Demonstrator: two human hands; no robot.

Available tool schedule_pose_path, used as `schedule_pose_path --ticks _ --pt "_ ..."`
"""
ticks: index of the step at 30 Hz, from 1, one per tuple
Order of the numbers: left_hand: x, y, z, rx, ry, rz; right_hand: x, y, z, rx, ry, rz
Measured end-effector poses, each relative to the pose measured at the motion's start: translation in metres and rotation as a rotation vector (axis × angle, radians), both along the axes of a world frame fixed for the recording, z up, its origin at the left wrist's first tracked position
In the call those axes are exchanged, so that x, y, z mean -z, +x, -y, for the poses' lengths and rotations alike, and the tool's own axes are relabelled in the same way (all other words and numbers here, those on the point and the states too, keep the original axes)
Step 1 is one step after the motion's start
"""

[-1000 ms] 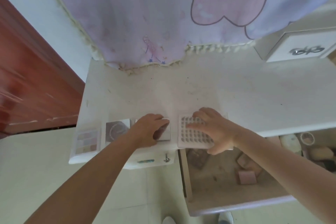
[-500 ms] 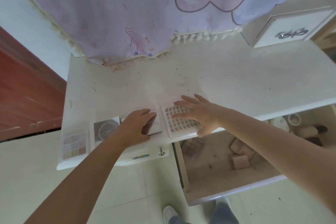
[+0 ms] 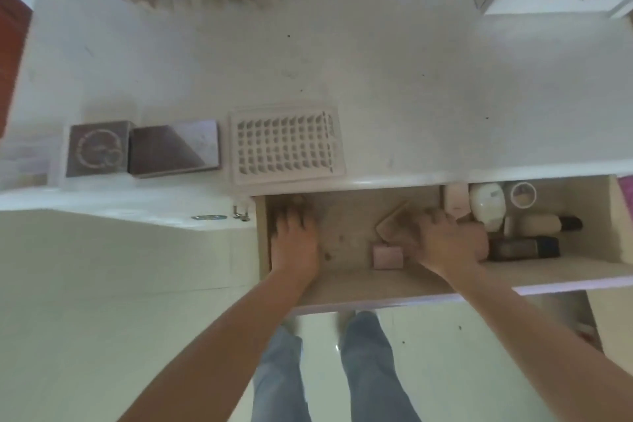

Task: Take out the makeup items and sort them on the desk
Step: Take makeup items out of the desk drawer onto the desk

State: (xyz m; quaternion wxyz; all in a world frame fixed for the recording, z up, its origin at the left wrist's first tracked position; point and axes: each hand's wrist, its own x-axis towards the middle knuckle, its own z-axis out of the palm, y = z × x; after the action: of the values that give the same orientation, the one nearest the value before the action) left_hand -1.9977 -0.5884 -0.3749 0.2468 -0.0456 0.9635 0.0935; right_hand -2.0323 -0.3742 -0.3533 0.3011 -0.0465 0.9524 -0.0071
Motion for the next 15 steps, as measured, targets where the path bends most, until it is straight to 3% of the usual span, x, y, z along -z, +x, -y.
schedule_pose_path --ticks 3,7,11,15 --pt "0.017 -0.017 -0.02 -0.146 -0.182 -0.041 0.028 -0.006 0.003 0.162 -0.028 -0.035" --pt "0.035 -0.023 -0.029 -0.187 -0.18 0.022 0.049 -0.006 0.017 0.201 -0.024 -0.135" --pt "0.03 -0.015 -0.032 -0.058 -0.209 0.037 0.057 -0.006 0.019 0.194 -0.035 -0.139" --pt "0.01 -0.002 -0.034 0.109 -0.092 -0.043 0.042 -0.015 0.0 0.056 -0.118 -0.147"
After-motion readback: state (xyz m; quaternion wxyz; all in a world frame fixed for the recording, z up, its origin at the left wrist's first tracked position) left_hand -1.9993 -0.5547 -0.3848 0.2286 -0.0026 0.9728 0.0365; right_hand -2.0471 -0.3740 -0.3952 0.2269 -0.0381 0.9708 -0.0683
